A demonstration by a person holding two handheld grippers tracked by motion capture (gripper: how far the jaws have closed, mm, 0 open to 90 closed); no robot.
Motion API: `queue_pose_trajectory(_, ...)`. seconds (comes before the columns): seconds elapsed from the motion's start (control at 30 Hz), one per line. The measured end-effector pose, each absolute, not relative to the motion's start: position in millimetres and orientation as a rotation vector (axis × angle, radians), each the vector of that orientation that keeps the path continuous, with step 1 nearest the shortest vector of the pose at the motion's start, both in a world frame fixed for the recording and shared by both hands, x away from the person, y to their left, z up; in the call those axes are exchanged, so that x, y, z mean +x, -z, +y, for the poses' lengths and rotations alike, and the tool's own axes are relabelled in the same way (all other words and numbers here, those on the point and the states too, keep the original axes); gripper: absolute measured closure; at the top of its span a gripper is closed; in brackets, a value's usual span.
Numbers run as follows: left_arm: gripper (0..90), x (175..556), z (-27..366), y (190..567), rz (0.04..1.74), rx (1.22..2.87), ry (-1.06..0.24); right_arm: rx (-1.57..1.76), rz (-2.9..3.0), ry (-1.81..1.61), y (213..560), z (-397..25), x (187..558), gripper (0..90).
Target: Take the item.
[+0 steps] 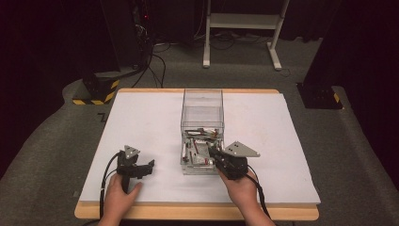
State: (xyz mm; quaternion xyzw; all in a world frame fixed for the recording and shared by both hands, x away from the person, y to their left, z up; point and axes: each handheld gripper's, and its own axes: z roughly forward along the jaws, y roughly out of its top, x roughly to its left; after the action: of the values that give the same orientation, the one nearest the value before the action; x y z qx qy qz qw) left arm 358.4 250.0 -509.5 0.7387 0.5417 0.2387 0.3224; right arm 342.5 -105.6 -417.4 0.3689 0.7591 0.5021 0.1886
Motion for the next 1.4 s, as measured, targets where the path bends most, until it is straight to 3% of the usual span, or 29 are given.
queue_pose_trajectory(1.4, 14.4, 358, 250, 509, 1.422, 1.939, -0.626, 0.993, 2.050, -1.457, 400, -122, 337, 90.0)
